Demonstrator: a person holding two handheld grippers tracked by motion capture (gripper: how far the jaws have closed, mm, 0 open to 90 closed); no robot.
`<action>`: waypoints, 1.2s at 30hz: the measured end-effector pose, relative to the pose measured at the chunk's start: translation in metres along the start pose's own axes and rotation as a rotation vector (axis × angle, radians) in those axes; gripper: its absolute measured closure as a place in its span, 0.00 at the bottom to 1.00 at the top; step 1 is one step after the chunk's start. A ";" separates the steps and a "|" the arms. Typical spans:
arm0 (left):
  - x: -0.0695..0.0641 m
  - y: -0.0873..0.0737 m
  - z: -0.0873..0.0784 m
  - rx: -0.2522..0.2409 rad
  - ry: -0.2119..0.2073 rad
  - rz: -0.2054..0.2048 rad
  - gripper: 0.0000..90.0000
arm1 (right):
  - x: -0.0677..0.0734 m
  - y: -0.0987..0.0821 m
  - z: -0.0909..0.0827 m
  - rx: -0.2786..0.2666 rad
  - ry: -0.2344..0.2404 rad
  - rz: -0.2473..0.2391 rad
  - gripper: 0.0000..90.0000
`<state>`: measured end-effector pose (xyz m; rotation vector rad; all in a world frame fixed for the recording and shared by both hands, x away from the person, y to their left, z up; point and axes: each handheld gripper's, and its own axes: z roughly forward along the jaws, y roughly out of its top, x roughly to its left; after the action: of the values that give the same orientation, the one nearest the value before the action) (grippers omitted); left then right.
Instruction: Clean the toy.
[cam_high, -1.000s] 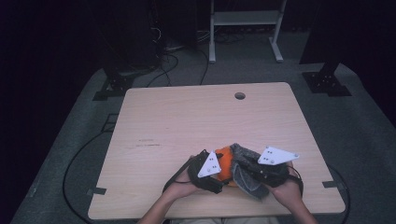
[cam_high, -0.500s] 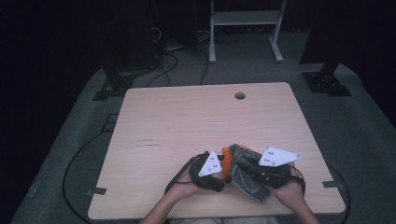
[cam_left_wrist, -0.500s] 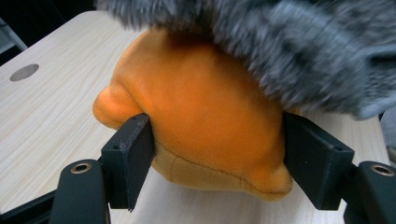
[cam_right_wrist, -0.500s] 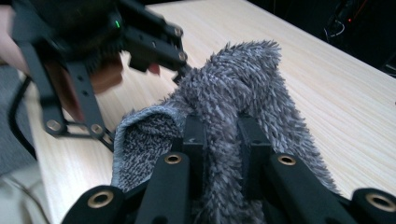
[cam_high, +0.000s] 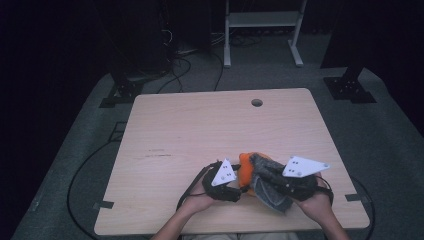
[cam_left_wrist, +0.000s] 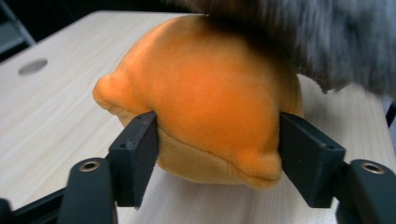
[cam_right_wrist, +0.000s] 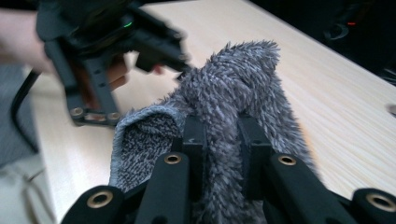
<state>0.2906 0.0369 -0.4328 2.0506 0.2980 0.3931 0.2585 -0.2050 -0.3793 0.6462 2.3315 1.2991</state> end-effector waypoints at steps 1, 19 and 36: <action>-0.001 0.000 0.000 0.001 -0.014 0.005 0.36 | 0.003 0.002 0.004 0.024 0.007 -0.031 0.84; -0.008 0.001 0.001 -0.002 -0.052 0.011 0.25 | -0.023 -0.012 0.007 0.061 -0.092 0.103 0.84; 0.000 -0.003 -0.003 0.010 0.009 -0.044 0.21 | -0.023 -0.031 0.010 0.056 -0.072 0.154 0.83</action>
<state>0.2894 0.0411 -0.4338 2.0484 0.3513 0.3749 0.2762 -0.2253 -0.4081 0.8915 2.3055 1.2560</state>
